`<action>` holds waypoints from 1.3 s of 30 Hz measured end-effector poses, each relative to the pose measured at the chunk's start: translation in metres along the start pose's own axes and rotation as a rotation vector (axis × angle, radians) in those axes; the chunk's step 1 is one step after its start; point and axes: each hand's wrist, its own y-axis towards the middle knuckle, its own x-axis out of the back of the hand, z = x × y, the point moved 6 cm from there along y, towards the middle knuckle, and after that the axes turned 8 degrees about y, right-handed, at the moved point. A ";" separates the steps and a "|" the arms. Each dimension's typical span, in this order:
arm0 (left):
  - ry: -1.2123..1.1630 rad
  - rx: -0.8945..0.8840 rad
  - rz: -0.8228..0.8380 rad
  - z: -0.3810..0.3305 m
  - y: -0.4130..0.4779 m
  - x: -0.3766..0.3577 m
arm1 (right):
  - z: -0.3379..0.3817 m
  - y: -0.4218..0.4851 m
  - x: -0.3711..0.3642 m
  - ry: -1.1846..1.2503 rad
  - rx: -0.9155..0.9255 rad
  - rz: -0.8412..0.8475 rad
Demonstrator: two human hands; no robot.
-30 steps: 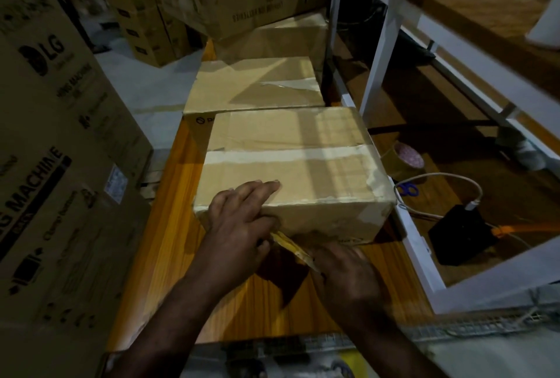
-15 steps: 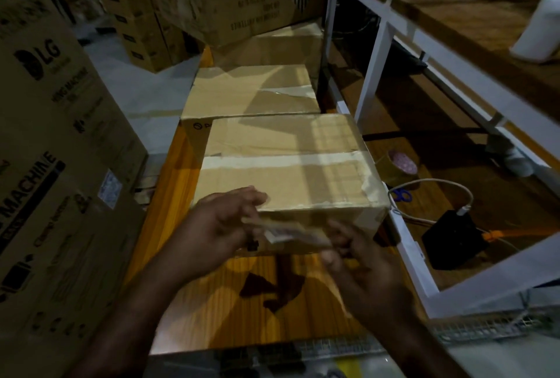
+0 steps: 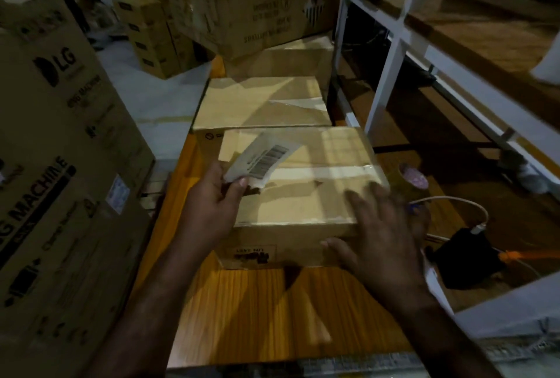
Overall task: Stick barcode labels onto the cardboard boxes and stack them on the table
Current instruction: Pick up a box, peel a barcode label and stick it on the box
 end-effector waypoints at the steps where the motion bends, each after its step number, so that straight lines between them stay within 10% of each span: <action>1: 0.039 -0.004 -0.028 0.003 -0.003 0.003 | -0.010 -0.003 0.000 0.107 -0.094 -0.024; 8: -0.097 -0.004 -0.060 -0.016 0.002 0.023 | -0.011 0.007 0.033 0.565 -0.138 -0.150; 22: 0.090 0.057 -0.287 -0.079 0.065 0.054 | 0.042 0.075 0.078 -0.081 -0.018 -0.073; 30: 0.330 0.036 -0.258 -0.087 0.090 0.023 | 0.130 0.028 0.050 0.010 0.324 0.294; 39: 0.266 0.008 -0.212 -0.086 0.090 0.024 | 0.142 0.076 0.040 -0.046 0.315 0.295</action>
